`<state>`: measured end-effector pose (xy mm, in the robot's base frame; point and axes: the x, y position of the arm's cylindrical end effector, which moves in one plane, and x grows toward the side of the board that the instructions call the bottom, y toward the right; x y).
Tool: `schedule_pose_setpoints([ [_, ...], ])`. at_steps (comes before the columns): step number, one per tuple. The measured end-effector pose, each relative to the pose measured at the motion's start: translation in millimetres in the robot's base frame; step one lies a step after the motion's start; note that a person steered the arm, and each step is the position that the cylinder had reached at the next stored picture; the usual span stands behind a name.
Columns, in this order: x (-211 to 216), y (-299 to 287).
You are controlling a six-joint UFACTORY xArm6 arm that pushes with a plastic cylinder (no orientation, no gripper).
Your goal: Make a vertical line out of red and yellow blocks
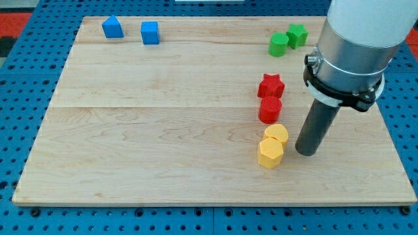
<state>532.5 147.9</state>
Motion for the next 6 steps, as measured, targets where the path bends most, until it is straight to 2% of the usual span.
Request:
schedule_pose_setpoints([
  [2, 19, -9],
  [4, -8, -35],
  [5, 0, -5],
  [6, -40, 79],
])
